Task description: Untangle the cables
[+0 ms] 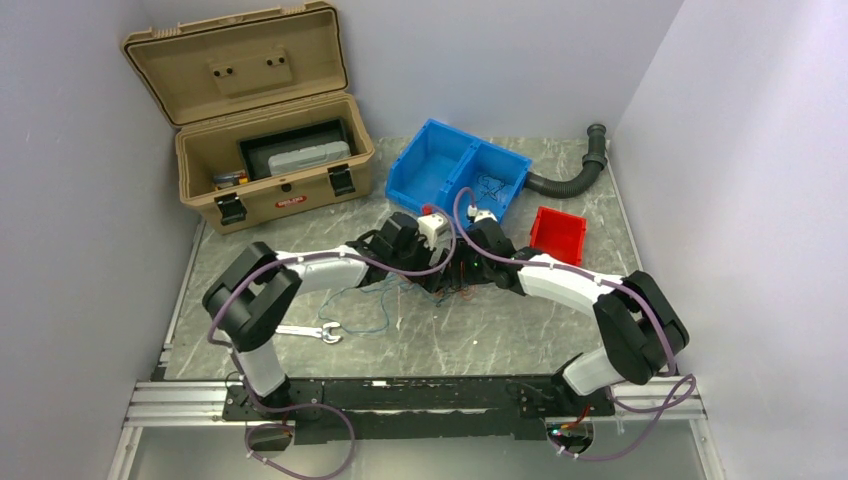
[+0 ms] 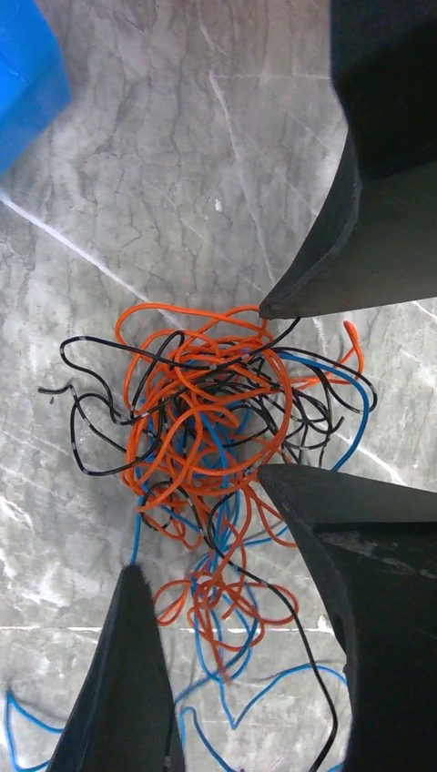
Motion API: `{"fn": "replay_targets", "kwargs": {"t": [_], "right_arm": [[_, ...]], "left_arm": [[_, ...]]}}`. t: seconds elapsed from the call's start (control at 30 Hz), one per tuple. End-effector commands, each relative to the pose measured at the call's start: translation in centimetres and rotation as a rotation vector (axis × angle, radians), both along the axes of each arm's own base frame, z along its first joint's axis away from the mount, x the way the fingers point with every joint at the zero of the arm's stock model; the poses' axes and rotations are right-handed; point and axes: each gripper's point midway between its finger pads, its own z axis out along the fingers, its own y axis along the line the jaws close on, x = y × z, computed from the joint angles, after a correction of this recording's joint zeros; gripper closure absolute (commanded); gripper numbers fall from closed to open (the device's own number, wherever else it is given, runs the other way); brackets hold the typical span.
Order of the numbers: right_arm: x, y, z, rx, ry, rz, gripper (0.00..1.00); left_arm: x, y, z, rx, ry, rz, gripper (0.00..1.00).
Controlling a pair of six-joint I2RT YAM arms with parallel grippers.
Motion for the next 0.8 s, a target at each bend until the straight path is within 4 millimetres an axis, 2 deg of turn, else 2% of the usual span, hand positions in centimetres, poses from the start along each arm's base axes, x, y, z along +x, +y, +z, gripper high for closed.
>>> {"fn": "replay_targets", "kwargs": {"t": [0.0,0.03,0.17,0.2,0.47,0.63,0.7,0.77], "right_arm": [[0.9,1.0,1.3,0.070,-0.040,-0.016,0.39],[0.9,0.9,1.1,0.062,-0.033,-0.029,0.40],[1.1,-0.6,-0.1,-0.016,0.000,-0.110,0.44],[1.3,-1.4,-0.4,-0.055,0.003,-0.143,0.45],[0.9,-6.1,-2.2,-0.265,0.059,-0.354,0.54],[0.7,-9.5,-1.3,-0.302,0.032,-0.536,0.61],[0.6,-10.5,-0.5,-0.299,0.009,-0.585,0.63],[0.7,-10.7,0.3,-0.282,-0.018,-0.590,0.65]], "left_arm": [[-0.8,-2.1,-0.4,-0.047,0.072,-0.087,0.18],[-0.9,-2.2,-0.7,-0.042,0.089,-0.092,0.30],[-0.5,-1.5,-1.1,0.011,0.099,-0.067,0.97],[-0.3,-1.0,-0.6,0.017,0.082,-0.044,1.00],[1.0,3.2,0.6,-0.053,0.062,0.098,1.00],[2.8,7.4,0.9,-0.058,0.050,0.263,1.00],[3.5,9.5,0.8,-0.042,0.044,0.349,1.00],[3.8,10.7,1.1,-0.043,0.027,0.393,1.00]]}}
